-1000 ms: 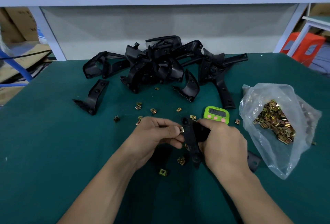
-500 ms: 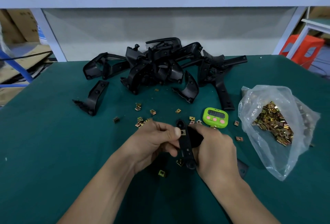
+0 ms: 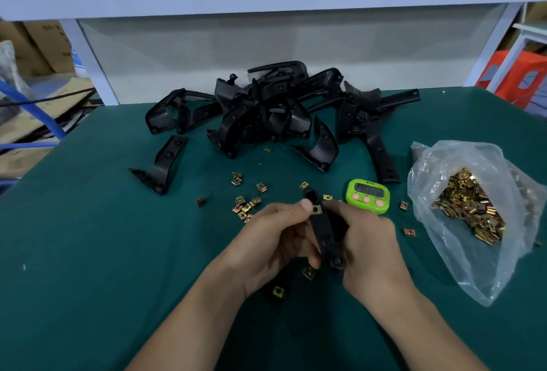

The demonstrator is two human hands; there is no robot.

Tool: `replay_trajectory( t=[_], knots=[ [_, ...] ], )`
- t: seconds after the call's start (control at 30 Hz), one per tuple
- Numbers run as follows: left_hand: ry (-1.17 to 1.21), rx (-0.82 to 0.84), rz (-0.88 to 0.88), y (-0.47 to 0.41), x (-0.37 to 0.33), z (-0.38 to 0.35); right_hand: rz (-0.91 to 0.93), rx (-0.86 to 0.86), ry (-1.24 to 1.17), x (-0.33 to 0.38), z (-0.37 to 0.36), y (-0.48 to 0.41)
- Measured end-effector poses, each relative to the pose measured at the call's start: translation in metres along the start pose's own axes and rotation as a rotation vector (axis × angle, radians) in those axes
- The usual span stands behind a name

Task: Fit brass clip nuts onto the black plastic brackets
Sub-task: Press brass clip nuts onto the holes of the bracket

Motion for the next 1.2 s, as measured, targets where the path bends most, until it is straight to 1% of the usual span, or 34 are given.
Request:
replay_trajectory(
  t=[0.03,0.1,0.13,0.17,0.2,0.23,0.33,0.4,0.47,0.5,0.57,0.6,0.63,0.67,0.7,0.73,0.83,0.9,0.93,1.0,1.07,1.2],
  knots=[
    [-0.030,-0.056,-0.036,-0.002,-0.001,0.003,-0.032,0.041,0.009,0.001,-0.001,-0.007],
    [-0.084,-0.169,-0.117,-0.004,-0.003,0.010,-0.194,0.004,0.184,-0.005,0.002,-0.012],
    [-0.077,-0.224,-0.142,-0.004,-0.003,0.014,-0.212,-0.030,0.323,-0.003,0.005,-0.013],
    [-0.063,-0.264,-0.159,-0.005,-0.004,0.018,-0.250,-0.064,0.399,0.001,0.008,-0.013],
    [-0.058,-0.270,-0.167,-0.006,-0.004,0.019,-0.271,-0.087,0.441,0.000,0.008,-0.012],
    [-0.066,-0.239,-0.165,-0.005,-0.005,0.018,-0.311,-0.076,0.445,-0.001,0.007,-0.010],
    [-0.038,-0.109,-0.101,-0.004,-0.004,0.015,-0.295,-0.058,0.384,-0.003,0.006,-0.008],
    [-0.010,-0.102,-0.044,-0.002,-0.004,0.018,-0.273,-0.061,0.384,-0.001,0.005,-0.007],
    [-0.030,-0.136,-0.027,0.000,-0.006,0.020,-0.264,-0.094,0.387,0.000,0.004,-0.005],
    [-0.039,-0.175,-0.046,0.001,-0.007,0.022,-0.269,-0.123,0.367,0.000,0.005,-0.005],
    [-0.074,-0.319,-0.118,0.001,-0.006,0.026,-0.302,-0.206,0.307,-0.007,0.007,-0.010],
    [-0.155,-0.409,-0.160,0.001,-0.006,0.028,-0.335,-0.245,0.273,-0.012,0.009,-0.012],
    [-0.318,-0.496,-0.184,0.002,-0.005,0.032,-0.364,-0.270,0.250,-0.017,0.011,-0.014],
    [-0.539,-0.552,-0.188,0.003,-0.005,0.035,-0.381,-0.279,0.242,-0.022,0.013,-0.016],
    [-0.740,-0.551,-0.177,0.004,-0.004,0.034,-0.398,-0.275,0.242,-0.026,0.014,-0.017],
    [-0.874,-0.517,-0.153,0.004,-0.002,0.032,-0.413,-0.266,0.235,-0.029,0.014,-0.017],
    [-1.103,-0.401,-0.091,0.002,0.007,0.021,-0.451,-0.241,0.167,-0.035,0.014,-0.015],
    [-1.322,-0.398,-0.137,-0.001,0.010,0.014,-0.459,-0.223,0.125,-0.035,0.013,-0.015],
    [-1.377,-0.410,-0.189,-0.002,0.009,0.011,-0.461,-0.212,0.109,-0.034,0.012,-0.015],
    [-1.389,-0.453,-0.249,-0.003,0.008,0.013,-0.465,-0.205,0.080,-0.033,0.011,-0.015],
    [-1.365,-0.485,-0.238,-0.002,0.007,0.022,-0.473,-0.207,0.063,-0.032,0.011,-0.014],
    [-1.266,-0.440,-0.159,-0.004,0.010,0.031,-0.488,-0.205,0.068,-0.031,0.011,-0.013]
  ],
)
Point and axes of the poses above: each hand's wrist, its own y-axis away from the middle knuckle, its own z-axis out of the back of the hand, x = y × z, the point moved 4 cm from there along -y, towards the middle knuckle, and after that the axes turned 1 degree about -y, right-handed, at the moved point
